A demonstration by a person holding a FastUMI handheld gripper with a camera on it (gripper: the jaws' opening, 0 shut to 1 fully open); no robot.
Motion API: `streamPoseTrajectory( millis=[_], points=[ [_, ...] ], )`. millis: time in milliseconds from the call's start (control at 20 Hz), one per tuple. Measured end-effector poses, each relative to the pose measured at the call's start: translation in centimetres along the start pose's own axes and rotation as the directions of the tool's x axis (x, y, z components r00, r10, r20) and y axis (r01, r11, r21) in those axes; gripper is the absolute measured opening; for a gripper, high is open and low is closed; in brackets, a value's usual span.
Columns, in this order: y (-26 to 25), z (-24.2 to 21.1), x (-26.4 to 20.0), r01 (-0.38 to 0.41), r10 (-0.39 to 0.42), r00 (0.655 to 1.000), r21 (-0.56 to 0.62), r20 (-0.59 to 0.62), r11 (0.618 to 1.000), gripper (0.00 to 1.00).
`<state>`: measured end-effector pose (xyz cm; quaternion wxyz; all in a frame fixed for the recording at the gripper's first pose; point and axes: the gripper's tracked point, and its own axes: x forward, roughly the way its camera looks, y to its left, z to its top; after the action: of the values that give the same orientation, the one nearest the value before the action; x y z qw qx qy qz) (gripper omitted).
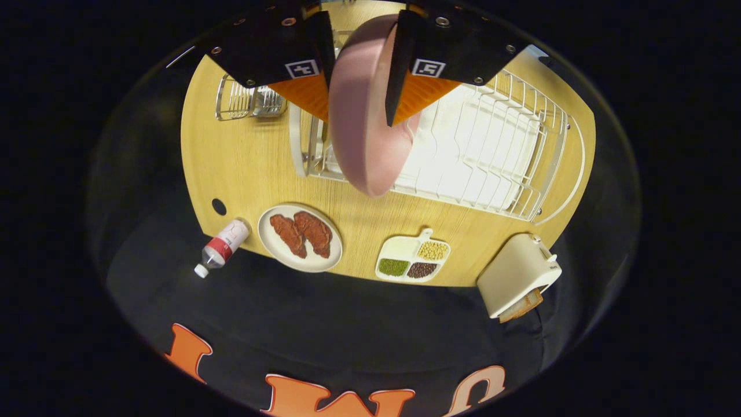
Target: Take the plate from the dish rack, then take the spoon from the basket and place it into the plate.
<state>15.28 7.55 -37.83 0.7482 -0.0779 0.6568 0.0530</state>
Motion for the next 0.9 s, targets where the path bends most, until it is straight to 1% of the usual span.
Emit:
streamPoseTrajectory(
  millis=[200, 300, 350, 450, 500, 550, 600, 700, 900],
  points=[
    [-0.2, 0.3, -0.2, 0.002, -0.001, 1.0, 0.069, -0.023, 0.998, 0.38],
    [-0.6, 1.1, -0.9, 0.008, -0.008, 1.0, 0.103, 0.002, 0.995, 0.34],
    [-0.9, 1.7, -1.4, 0.017, -0.02, 0.999, 0.115, 0.026, 0.993, 0.33],
    [-2.2, 2.4, -2.4, 0.059, -0.067, 0.996, 0.123, 0.065, 0.991, 0.32],
    [-2.3, 2.6, -3.2, 0.048, -0.059, 0.995, 0.132, 0.081, 0.99, 0.31],
    [-1.2, 2.6, -4.3, -0.01, -0.004, 0.996, 0.158, 0.087, 0.987, 0.3],
    [-0.7, 2.7, -5.4, -0.034, 0.015, 0.994, 0.172, 0.108, 0.984, 0.29],
    [-1.5, 2.6, -7.3, -0.013, -0.01, 0.988, 0.145, 0.155, 0.989, 0.28],
    [-0.2, 1.0, -11.3, -0.06, 0.031, 0.975, 0.124, 0.222, 0.99, 0.28]
  ],
)
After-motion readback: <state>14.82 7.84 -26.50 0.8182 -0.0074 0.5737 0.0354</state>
